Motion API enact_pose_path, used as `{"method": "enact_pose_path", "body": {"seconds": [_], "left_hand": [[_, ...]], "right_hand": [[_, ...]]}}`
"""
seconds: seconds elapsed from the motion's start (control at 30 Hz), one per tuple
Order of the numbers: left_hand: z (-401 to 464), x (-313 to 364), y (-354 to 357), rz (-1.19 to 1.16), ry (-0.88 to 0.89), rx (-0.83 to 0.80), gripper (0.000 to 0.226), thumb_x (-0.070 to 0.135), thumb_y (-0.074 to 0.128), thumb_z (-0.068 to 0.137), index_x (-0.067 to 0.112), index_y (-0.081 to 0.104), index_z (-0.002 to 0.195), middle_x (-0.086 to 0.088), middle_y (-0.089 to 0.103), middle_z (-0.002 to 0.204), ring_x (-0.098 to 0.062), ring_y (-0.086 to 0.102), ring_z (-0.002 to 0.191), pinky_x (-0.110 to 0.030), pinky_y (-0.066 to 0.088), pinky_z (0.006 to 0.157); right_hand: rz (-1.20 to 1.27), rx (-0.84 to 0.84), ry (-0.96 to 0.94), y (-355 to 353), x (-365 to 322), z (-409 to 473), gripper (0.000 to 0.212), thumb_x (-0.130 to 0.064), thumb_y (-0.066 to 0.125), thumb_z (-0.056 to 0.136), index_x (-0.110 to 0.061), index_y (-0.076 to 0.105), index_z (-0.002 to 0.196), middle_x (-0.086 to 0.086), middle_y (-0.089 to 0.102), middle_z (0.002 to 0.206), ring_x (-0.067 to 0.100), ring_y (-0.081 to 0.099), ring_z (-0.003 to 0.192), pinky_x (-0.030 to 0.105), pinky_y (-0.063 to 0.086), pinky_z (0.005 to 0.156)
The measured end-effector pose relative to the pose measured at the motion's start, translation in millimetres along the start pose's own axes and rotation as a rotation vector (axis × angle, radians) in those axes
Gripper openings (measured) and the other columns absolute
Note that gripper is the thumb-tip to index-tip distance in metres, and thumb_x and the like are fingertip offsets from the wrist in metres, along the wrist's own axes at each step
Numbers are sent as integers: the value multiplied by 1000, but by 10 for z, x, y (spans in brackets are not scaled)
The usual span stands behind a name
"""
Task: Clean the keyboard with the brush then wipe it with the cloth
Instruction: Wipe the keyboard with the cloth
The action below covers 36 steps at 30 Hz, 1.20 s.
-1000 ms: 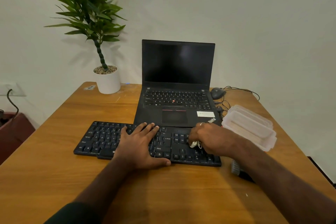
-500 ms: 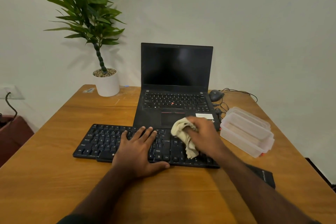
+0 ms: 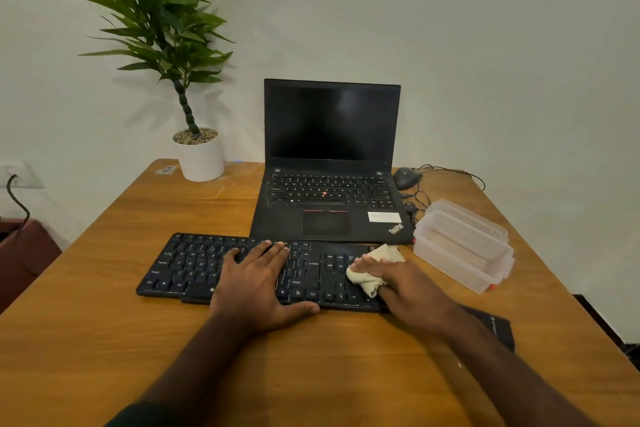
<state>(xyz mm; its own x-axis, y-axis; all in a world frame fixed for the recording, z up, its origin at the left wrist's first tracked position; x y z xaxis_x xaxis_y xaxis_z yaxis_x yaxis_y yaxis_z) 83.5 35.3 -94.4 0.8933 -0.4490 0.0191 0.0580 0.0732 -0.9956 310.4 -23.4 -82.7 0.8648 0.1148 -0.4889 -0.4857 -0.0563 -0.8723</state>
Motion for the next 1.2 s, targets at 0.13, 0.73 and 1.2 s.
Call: {"method": "enact_pose_path", "body": {"seconds": [0.13,0.73,1.2], "left_hand": [[-17,12,-27,17,4,12,124,105,17,62,26,20,158,8,19,164,-11,11,151,-50,8,120],[5,18,-3,-8,26,33,123,104,19,63,26,21,157,6,20,164,-12,13,151,-53,6,120],[-743,-1929,-67,-428,-361,140,118,102,42,52,36,34,150,7,41,154,-16,37,141,-51,10,120]], "right_hand": [[344,-68,-27,-134,-179,-176,31,-12,58,100,-37,70,114,-27,70,113,-7,62,110,17,47,94],[287,253,123,115,-344,25,34,-26,59,100,-32,64,133,-14,66,130,3,57,122,33,49,106],[752,391,56,165,-1199,688,18,-25,54,104,-33,67,114,-21,69,103,-7,64,94,16,47,70]]}}
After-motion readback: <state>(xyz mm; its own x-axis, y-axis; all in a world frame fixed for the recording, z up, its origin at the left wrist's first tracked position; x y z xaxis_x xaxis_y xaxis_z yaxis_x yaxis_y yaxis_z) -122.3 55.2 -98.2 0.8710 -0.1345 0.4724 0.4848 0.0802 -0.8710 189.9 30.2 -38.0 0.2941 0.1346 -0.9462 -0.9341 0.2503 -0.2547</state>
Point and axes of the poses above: each hand's wrist, its own z-axis towards the middle knuckle, its own y-axis out of the palm, x = y × z, the point moved 8 cm from there along z, towards the middle knuckle
